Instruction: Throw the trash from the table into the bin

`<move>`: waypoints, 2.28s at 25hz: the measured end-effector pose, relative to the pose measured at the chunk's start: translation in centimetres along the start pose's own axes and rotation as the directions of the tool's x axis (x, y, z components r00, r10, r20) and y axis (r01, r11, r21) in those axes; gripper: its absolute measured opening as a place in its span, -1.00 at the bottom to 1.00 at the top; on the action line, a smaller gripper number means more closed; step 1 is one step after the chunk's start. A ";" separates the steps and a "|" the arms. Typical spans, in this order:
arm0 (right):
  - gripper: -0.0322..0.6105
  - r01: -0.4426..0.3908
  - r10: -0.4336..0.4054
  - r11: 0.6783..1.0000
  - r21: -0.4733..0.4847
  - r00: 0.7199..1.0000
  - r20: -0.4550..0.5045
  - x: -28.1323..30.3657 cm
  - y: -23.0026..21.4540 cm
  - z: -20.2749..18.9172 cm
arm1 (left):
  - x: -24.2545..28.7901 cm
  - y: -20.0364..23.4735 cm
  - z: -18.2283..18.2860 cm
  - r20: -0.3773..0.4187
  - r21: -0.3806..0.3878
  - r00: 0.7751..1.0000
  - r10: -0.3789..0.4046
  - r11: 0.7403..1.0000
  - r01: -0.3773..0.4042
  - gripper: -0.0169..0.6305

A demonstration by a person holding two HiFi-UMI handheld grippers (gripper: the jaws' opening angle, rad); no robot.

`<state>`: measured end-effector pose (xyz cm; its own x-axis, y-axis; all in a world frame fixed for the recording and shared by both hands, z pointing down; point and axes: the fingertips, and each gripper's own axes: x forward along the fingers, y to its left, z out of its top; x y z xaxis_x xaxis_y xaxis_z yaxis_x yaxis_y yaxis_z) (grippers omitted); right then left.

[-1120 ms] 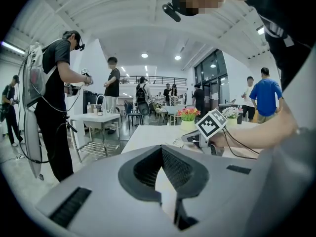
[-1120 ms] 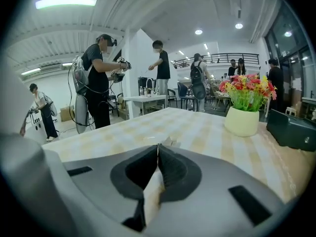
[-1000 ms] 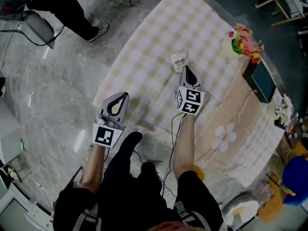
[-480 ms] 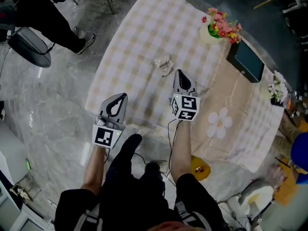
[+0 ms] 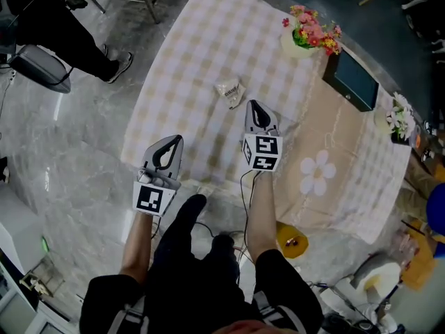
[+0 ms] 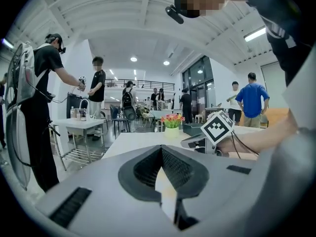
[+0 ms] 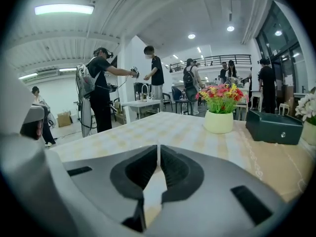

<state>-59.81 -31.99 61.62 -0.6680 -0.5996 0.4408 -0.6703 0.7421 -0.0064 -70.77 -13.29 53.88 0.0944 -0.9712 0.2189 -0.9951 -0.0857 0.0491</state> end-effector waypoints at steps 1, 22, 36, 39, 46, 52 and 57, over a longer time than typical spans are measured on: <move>-0.86 -0.006 0.006 1.000 -0.002 1.000 -0.006 0.4 0.2 -0.1 | 0.0 0.3 -0.1 0.000 0.001 1.000 0.004 1.000 -0.004 -0.94; -0.88 0.014 -0.017 0.999 -0.031 0.993 -0.118 4.9 0.4 -2.1 | -0.9 3.7 -2.6 -0.041 -0.028 0.998 0.056 0.998 -0.058 -0.94; -0.89 0.118 -0.119 0.993 0.021 0.990 0.073 -6.6 -3.4 0.8 | -0.4 -3.4 1.2 0.025 0.038 0.998 -0.056 0.998 0.055 -0.94; -0.89 0.167 -0.170 0.985 0.034 0.981 0.097 -9.7 -4.9 0.2 | 0.4 -5.5 1.0 0.037 0.056 0.993 -0.115 0.992 0.113 -0.94; -0.89 0.275 -0.284 0.957 0.095 0.953 0.108 -21.8 -9.3 -2.0 | 0.3 -15.4 3.7 0.058 0.093 0.964 -0.260 0.963 0.254 -0.94; -0.89 0.399 -0.416 0.903 0.159 0.904 0.097 -33.4 -13.3 -5.8 | 0.1 -26.1 4.0 0.044 0.121 0.908 -0.417 0.904 0.410 -0.94; -0.89 0.523 -0.548 0.825 0.213 0.833 0.077 -43.5 -16.4 -9.5 | -0.2 -35.2 4.5 0.046 0.145 0.831 -0.554 0.827 0.543 -0.94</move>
<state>-16.68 -15.19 51.08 -0.2137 -0.9291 0.3018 -0.9715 0.2345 0.0340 -35.91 -11.10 47.71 0.6288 -0.7697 0.1102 -0.7756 -0.6310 0.0179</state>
